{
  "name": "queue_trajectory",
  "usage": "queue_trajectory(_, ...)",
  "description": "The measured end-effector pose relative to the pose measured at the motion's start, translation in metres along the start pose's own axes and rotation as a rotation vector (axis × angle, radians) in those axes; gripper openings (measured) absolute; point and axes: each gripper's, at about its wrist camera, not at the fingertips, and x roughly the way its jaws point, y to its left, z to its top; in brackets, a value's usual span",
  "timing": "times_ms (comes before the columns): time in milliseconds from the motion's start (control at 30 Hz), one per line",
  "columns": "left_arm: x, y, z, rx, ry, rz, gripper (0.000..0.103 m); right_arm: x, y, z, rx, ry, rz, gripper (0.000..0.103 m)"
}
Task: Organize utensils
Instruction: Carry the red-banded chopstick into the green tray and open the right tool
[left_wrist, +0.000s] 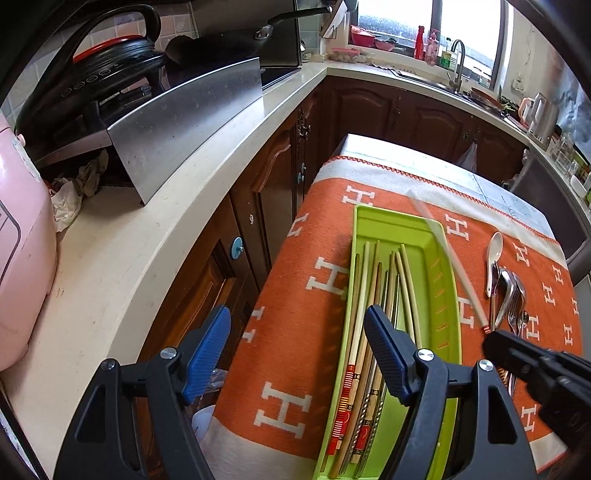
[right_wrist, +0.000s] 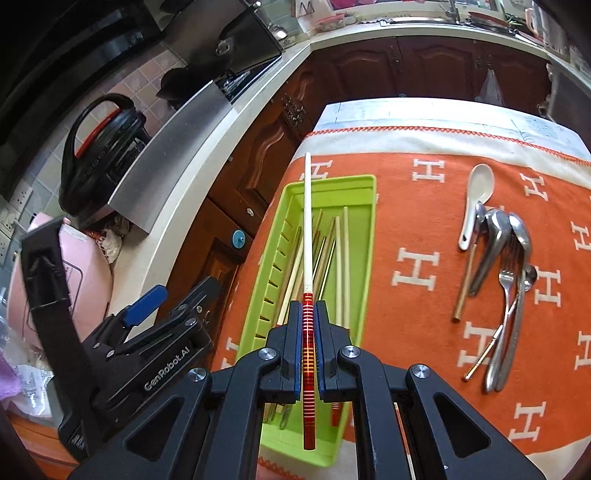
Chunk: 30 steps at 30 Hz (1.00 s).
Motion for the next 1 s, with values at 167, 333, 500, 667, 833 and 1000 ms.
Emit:
queue_trajectory(167, 0.001, 0.0, 0.0, -0.001, 0.004, -0.003, 0.073, 0.018, 0.011, -0.003, -0.051, 0.049, -0.025, 0.007)
queue_trajectory(333, 0.003, -0.003, -0.003, 0.002, 0.018, -0.009, 0.074, 0.019, 0.01, -0.013, -0.084, 0.054, -0.045, 0.007)
queue_trajectory(500, 0.001, -0.009, -0.005, 0.017, 0.016, -0.017, 0.074, 0.009, 0.003, -0.021, -0.104, 0.045, -0.061, 0.011)
queue_trajectory(667, -0.004, -0.021, -0.008, 0.04, 0.019, -0.029, 0.074, -0.009, -0.008, -0.03, -0.116, 0.017, -0.071, 0.012)
queue_trajectory(833, -0.01, -0.04, -0.01, 0.082, 0.015, -0.044, 0.074, -0.034, -0.025, -0.038, -0.118, -0.025, -0.078, 0.012)
queue_trajectory(1000, -0.017, -0.068, -0.012, 0.141, 0.011, -0.066, 0.075, -0.058, -0.049, -0.042, -0.086, -0.06, -0.078, 0.018)
